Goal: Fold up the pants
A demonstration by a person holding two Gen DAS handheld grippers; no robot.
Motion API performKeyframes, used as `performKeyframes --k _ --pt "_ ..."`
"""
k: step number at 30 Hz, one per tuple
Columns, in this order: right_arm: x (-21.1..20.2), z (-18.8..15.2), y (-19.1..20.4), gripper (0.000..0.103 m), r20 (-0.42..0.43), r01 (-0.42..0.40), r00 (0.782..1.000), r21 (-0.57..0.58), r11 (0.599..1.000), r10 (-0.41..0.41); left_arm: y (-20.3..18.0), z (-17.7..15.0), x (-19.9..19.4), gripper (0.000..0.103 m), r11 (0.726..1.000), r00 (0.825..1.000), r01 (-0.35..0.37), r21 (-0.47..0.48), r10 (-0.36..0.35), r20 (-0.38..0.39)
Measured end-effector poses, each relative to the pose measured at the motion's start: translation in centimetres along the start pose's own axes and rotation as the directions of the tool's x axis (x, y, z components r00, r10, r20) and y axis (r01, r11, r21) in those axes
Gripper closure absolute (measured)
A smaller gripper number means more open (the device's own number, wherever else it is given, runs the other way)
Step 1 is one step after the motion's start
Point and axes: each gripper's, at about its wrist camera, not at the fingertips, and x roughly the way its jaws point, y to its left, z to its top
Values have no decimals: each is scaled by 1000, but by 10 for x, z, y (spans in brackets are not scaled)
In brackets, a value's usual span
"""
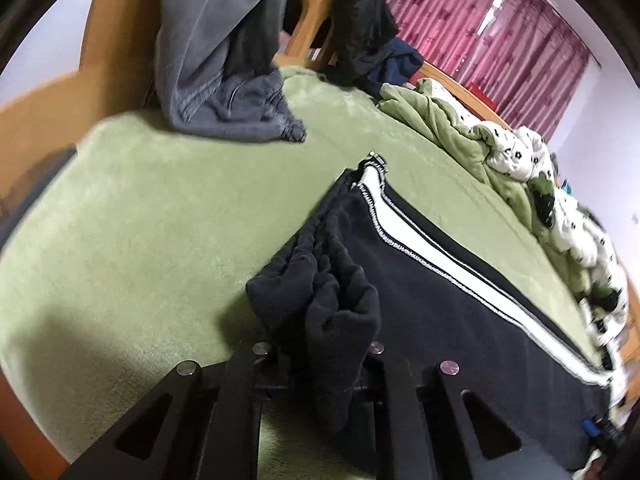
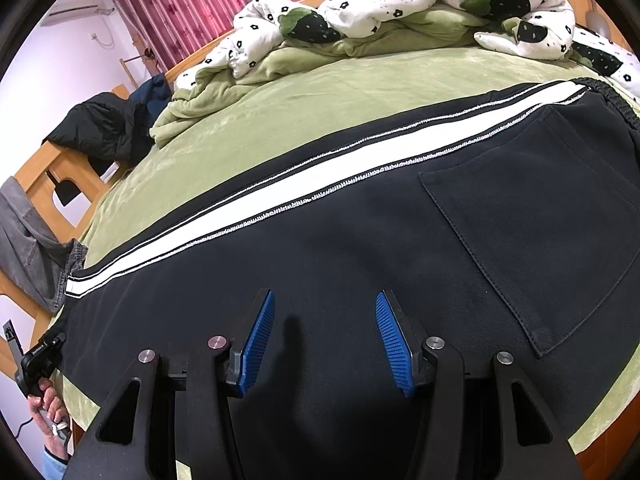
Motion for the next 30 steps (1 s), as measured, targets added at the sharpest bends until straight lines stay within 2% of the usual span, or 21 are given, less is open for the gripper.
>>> performKeyframes --k 3,10,19,22,26,28,30 --pt "0 1 -1 50 1 -3 1000 5 1000 3 -10 3 -7 91 999 999 -25 41 24 21" --pt "-3 2 0 50 8 -23 1000 12 1000 23 -33 17 -24 91 995 998 -30 91 24 63" --pt "-14 -4 14 51 46 -18 999 -78 997 21 -105 23 -54 92 968 988 -51 244 13 154" --pt "-20 -8 17 51 58 -6 998 -125 992 13 -142 19 -65 92 951 985 -33 306 -21 173" --pt "-24 -14 16 51 70 25 997 -193 981 -12 -203 4 -78 92 914 980 11 405 -90 178" --pt "-28 -16 12 51 82 33 996 -205 978 -16 -237 -9 -81 92 888 978 34 460 -124 169" --pt "-36 -16 2 51 99 17 995 -192 981 2 -277 -30 -80 92 849 976 60 525 -160 147"
